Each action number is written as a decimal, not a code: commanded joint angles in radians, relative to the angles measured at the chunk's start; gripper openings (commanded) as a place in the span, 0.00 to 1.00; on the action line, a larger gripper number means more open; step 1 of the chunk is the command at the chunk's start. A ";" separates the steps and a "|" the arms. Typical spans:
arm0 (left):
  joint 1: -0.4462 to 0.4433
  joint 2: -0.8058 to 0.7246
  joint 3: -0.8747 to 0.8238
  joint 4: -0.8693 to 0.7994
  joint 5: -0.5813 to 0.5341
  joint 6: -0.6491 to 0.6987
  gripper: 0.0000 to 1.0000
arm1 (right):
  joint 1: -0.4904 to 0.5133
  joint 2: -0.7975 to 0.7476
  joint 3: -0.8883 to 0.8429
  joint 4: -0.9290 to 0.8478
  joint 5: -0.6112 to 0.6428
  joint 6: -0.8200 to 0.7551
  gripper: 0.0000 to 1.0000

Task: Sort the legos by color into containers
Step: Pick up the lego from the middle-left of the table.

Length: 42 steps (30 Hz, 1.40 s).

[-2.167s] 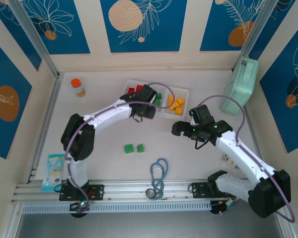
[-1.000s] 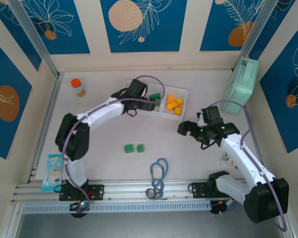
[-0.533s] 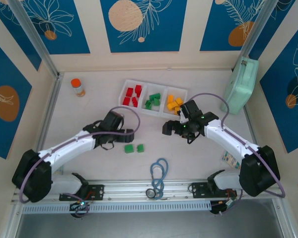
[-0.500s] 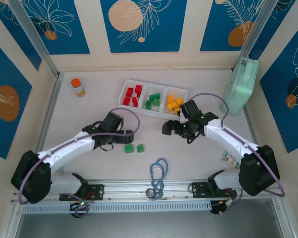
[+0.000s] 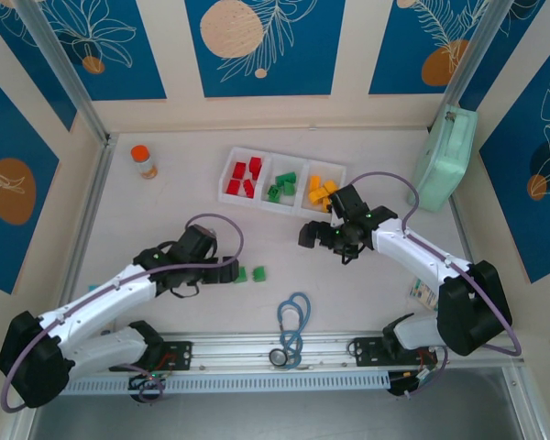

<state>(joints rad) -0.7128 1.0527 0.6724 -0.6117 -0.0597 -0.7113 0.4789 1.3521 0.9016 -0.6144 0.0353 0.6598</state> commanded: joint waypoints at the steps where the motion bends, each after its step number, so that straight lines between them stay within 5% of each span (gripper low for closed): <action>1: -0.022 0.058 0.040 -0.057 -0.029 -0.073 0.99 | 0.007 -0.021 -0.006 -0.004 0.027 0.006 1.00; 9: -0.111 0.234 0.135 -0.091 -0.103 -0.108 1.00 | 0.002 -0.050 -0.028 0.010 0.038 0.006 1.00; 21: -0.122 0.342 0.173 0.061 -0.001 -0.076 0.89 | -0.020 -0.094 -0.080 0.013 0.032 -0.011 0.99; 42: -0.122 0.482 0.190 0.059 -0.016 -0.077 0.72 | -0.037 -0.124 -0.104 0.022 0.015 -0.003 0.99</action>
<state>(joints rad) -0.8272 1.5166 0.8757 -0.5674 -0.0933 -0.7948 0.4446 1.2324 0.7990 -0.5934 0.0746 0.6559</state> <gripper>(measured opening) 0.723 0.992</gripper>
